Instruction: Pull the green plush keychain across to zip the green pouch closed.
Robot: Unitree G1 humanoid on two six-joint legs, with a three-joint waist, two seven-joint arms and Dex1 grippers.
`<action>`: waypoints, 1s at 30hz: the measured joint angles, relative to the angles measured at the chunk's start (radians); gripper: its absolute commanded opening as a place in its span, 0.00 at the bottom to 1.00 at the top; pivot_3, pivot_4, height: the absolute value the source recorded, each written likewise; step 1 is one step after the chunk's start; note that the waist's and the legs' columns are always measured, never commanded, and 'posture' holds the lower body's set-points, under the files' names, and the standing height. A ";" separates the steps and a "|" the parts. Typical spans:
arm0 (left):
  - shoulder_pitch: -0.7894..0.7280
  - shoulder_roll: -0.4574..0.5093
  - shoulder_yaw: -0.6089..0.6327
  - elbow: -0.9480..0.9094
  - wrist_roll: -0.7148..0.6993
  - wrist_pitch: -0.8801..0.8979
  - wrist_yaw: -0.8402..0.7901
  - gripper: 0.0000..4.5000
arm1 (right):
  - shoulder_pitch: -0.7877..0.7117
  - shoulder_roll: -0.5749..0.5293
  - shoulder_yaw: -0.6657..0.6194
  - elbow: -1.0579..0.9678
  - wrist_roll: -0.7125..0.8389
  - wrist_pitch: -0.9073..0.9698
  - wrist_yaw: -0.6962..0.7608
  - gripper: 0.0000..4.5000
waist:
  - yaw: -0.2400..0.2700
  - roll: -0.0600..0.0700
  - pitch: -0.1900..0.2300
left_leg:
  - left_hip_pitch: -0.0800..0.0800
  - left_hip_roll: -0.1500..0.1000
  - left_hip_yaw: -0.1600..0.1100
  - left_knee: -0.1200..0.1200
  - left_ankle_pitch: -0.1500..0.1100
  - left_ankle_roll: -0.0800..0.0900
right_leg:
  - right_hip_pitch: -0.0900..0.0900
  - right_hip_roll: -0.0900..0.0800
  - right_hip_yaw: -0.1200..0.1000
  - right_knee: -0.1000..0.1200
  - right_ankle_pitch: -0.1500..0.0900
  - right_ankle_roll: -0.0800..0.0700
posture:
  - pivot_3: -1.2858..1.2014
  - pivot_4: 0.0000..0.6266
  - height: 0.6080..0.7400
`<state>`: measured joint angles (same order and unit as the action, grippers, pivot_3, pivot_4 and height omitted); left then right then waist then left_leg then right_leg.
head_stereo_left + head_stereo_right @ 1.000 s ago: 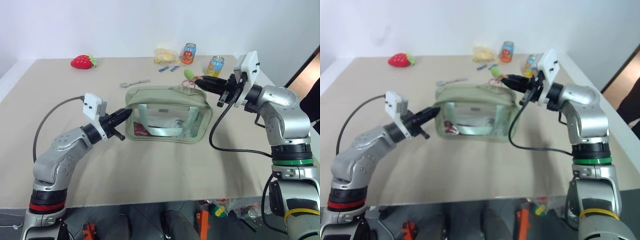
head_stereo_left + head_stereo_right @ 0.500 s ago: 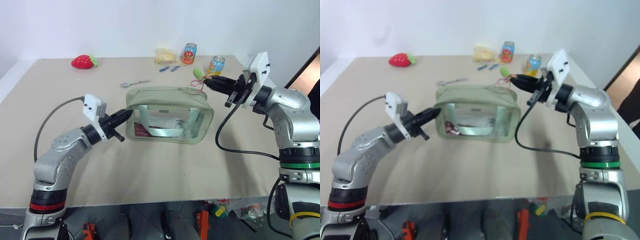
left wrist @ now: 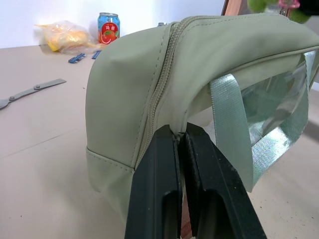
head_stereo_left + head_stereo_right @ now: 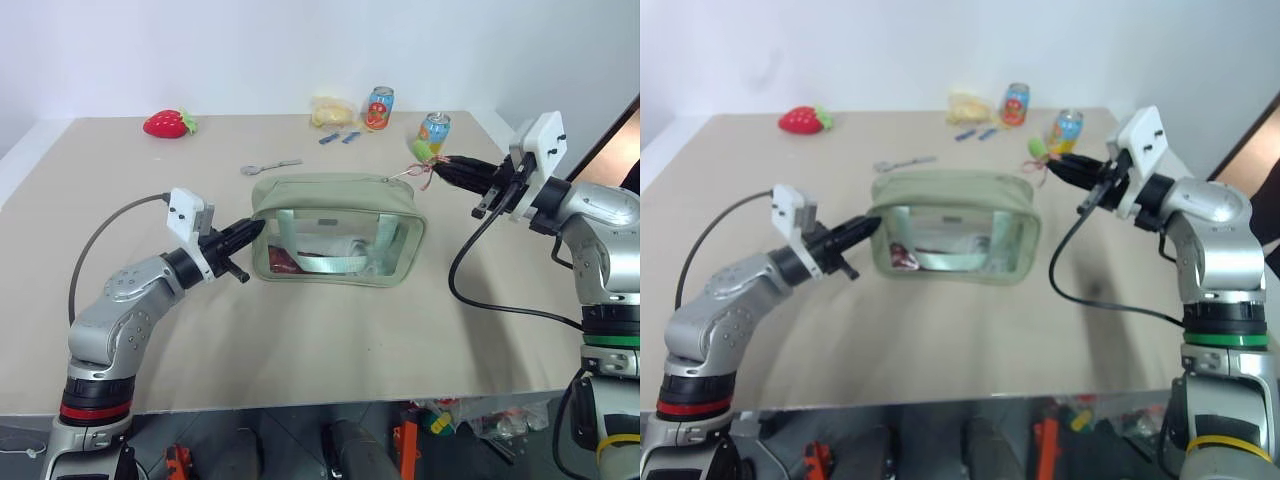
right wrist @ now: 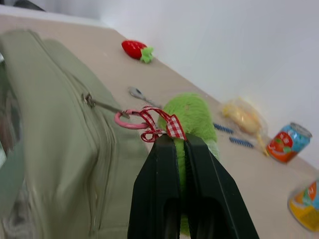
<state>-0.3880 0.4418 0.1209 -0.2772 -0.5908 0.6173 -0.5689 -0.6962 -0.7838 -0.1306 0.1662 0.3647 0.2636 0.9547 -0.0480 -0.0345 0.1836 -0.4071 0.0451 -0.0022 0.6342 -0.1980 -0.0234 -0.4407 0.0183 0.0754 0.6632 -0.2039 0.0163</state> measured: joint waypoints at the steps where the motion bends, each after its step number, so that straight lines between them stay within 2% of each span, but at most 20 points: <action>1: -0.001 0.000 0.000 0.000 0.000 0.000 0.001 0.00 | 0.007 -0.003 0.000 -0.001 -0.003 0.000 -0.002 0.01 | 0.000 0.000 0.000 | 0.000 0.000 0.000 0.000 0.000 0.000 | 0.000 0.000 0.000 0.000 0.000 0.000 | 0.52 0.24 1.00; 12: -0.007 0.000 -0.005 -0.011 -0.007 0.016 0.015 0.00 | 0.147 -0.063 -0.032 -0.071 -0.066 0.090 -0.129 0.01 | 0.000 0.000 0.000 | 0.000 0.000 0.000 0.001 0.000 0.000 | 0.000 0.000 0.000 0.000 0.000 0.000 | 0.52 0.24 1.00; 17: -0.007 0.000 -0.005 -0.011 -0.006 0.018 0.017 0.00 | 0.217 -0.059 -0.036 -0.180 -0.061 0.163 -0.174 0.01 | 0.000 0.000 0.000 | 0.000 0.000 0.000 0.001 0.000 0.000 | 0.000 0.000 0.000 0.000 0.000 0.000 | 0.52 0.24 1.00; 24: -0.007 -0.004 -0.005 -0.009 -0.006 0.018 0.019 0.00 | 0.312 0.015 -0.021 -0.350 -0.030 0.292 -0.243 0.01 | 0.000 0.000 0.000 | 0.000 0.000 0.000 0.001 0.000 0.000 | 0.000 0.000 0.000 0.000 0.000 0.000 | 0.52 0.24 1.00; 30: -0.007 -0.011 -0.005 -0.006 -0.004 0.016 0.017 0.00 | 0.373 0.085 0.026 -0.421 -0.052 0.306 -0.304 0.01 | 0.000 0.000 0.000 | 0.000 -0.001 0.000 0.001 0.000 0.000 | 0.000 0.000 0.001 0.000 0.000 0.001 | 0.52 0.24 1.00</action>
<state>-0.3955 0.4308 0.1155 -0.2830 -0.5951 0.6336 -0.5523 -0.3232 -0.6984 -0.1043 -0.2544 0.3124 0.5699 0.6509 -0.0477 -0.0348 0.1836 -0.4069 0.0446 -0.0022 0.6356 -0.1980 -0.0235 -0.4403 0.0183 0.0761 0.6632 -0.2038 0.0169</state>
